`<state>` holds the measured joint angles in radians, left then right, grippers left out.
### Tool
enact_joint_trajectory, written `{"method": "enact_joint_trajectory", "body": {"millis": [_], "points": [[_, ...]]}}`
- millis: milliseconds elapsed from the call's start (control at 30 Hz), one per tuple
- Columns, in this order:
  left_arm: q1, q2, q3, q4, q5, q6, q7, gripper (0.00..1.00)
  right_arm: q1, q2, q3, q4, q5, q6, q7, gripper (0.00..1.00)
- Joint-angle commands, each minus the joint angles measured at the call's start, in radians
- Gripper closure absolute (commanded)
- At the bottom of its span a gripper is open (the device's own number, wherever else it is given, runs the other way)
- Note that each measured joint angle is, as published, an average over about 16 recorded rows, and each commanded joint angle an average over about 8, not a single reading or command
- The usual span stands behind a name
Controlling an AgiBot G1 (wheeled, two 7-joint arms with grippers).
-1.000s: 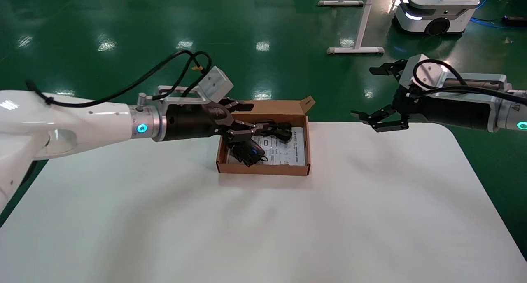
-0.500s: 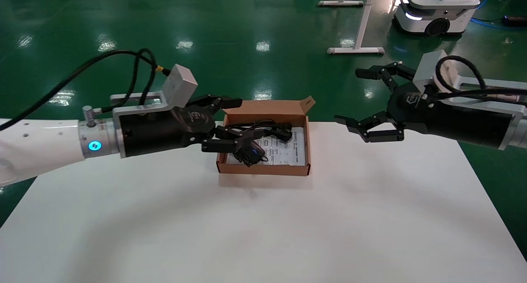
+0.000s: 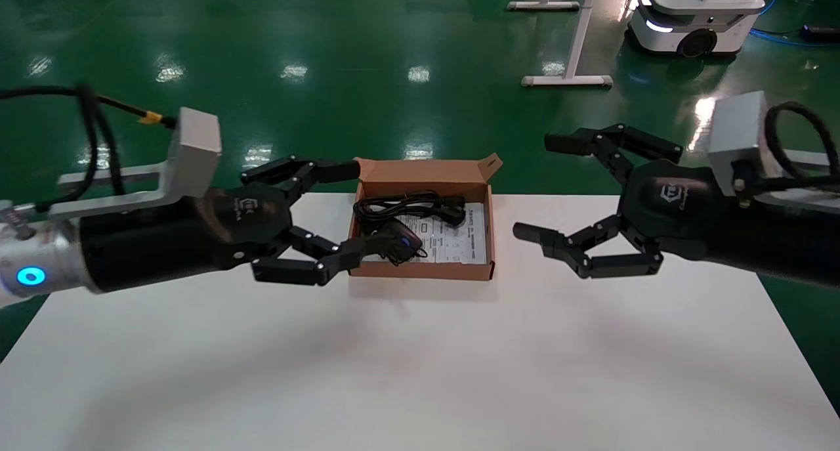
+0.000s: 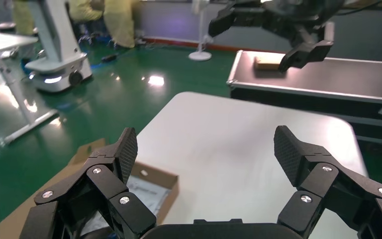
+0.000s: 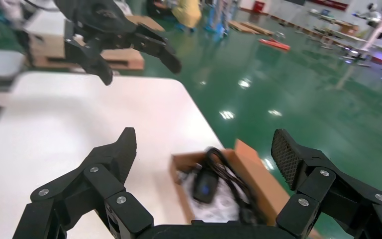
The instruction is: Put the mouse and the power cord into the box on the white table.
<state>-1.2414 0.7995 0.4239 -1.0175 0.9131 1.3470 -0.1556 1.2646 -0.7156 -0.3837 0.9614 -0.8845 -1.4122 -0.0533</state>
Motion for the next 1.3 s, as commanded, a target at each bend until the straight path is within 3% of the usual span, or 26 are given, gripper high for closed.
{"method": "enact_joint_trajectory", "body": {"millis": [33,567,1300], "points": [[0.022,-0.024,-0.019,-0.034,-0.024,0.019,-0.004,0.0,-0.025,0.013,0.013,0.042,0.02,-0.011,0.031,0.0],[0.176,-0.199,-0.152,-0.282,-0.194,0.158,-0.033,0.0,-0.2,0.11,0.109,0.34,0.163,-0.088,0.248,0.0],[0.17,-0.192,-0.147,-0.271,-0.187,0.151,-0.033,0.0,-0.193,0.106,0.106,0.327,0.157,-0.085,0.242,0.0]]}}
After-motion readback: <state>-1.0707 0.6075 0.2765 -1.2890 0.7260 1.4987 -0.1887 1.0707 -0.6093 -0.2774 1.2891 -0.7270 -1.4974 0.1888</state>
